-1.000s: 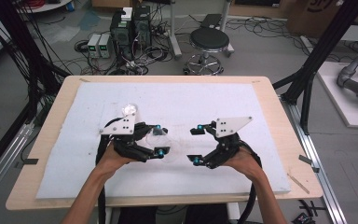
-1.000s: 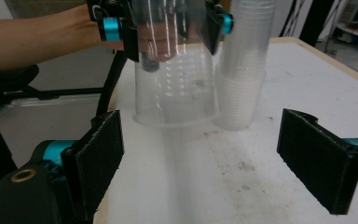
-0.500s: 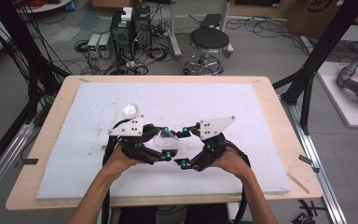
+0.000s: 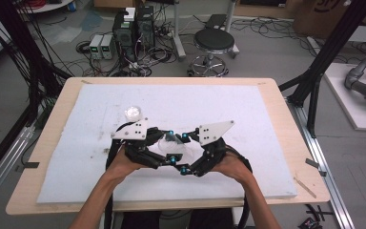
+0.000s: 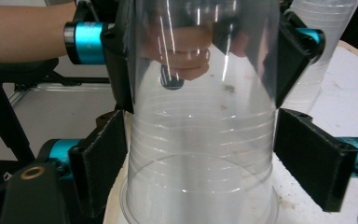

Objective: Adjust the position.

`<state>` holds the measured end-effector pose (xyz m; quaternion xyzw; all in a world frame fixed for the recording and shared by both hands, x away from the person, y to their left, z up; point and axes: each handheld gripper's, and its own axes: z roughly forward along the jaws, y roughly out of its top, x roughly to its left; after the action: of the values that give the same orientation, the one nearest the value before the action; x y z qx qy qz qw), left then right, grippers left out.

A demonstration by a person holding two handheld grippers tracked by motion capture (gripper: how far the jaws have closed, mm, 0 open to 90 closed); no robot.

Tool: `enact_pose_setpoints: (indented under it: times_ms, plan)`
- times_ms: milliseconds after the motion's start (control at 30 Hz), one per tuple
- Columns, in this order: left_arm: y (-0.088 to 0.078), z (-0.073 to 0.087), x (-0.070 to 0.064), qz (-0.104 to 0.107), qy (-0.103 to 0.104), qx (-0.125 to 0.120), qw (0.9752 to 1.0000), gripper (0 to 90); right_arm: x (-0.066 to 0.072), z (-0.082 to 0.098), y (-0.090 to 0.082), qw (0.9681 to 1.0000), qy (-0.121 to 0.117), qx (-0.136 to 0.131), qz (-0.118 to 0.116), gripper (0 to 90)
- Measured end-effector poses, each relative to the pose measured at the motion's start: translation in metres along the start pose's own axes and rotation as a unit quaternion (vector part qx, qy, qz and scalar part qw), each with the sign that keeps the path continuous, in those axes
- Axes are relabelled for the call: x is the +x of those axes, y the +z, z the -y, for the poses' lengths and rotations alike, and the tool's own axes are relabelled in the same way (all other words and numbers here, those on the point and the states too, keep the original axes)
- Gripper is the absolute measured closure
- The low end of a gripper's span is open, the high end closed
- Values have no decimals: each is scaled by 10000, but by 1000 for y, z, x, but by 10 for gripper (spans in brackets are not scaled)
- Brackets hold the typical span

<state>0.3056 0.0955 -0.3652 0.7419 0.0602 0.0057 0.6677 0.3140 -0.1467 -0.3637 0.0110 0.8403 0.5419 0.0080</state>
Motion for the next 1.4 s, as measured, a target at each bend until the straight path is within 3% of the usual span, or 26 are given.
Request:
enact_pose_setpoints:
  times_ms: [167,200,267,633,667,700,733,767,1033,1100,1133,1167,1200,1233,1267,1300,1333,1367,1400]
  plan:
    - [0,0,-1,50,-12,-22,10000,379,0,1,4,10000,-16,49,-31,188]
    - [0,-1,-1,41,-3,-25,10000,379,0,1,4,9999,-12,91,-68,246]
    - [-1,-1,-1,20,5,-1,10000,379,1,0,5,9999,-77,104,-86,278]
    - [-4,1,-1,-36,24,48,10000,362,1,-1,7,9998,-115,136,-50,327]
    - [-4,1,-1,-116,20,24,9999,328,1,-1,7,9998,-125,146,-52,328]
    - [-4,1,0,-213,1,1,9998,152,1,0,6,9997,-84,212,-20,334]
    - [-5,1,1,-456,-92,19,9989,88,1,0,6,9997,-88,228,-5,334]
    - [-5,1,1,-456,-92,19,9989,64,1,0,6,9997,-88,228,-5,334]
    - [-16,0,0,-317,-177,175,9992,64,0,1,5,9995,-23,310,27,336]
    - [-20,-2,-1,-333,-125,350,9988,65,2,0,4,9987,23,499,93,337]
    - [-20,-4,-2,-337,-89,501,9981,65,2,0,4,9987,23,499,93,337]
    - [-22,-7,-3,-337,5,726,9968,67,2,-1,4,9978,40,656,104,337]
    - [-23,-10,-4,-354,95,930,9950,86,3,-6,3,9945,63,1033,151,337]
    - [-24,-13,-6,-346,153,1115,9930,86,3,-6,3,9945,63,1033,151,337]
    - [-24,-17,-7,-343,174,1259,9913,86,3,-9,2,9923,108,1220,178,337]
    - [-25,-20,-7,-327,226,1439,9888,86,3,-11,1,9900,68,1399,189,337]
    - [-26,-23,-7,-302,282,1642,9856,89,4,-16,-1,9845,71,1740,203,337]
    - [-26,-26,-8,-301,321,1864,9815,89,4,-16,-1,9845,71,1740,203,337]
    - [-26,-27,-8,-302,354,2063,9774,94,4,-18,-1,9819,21,1883,217,337]
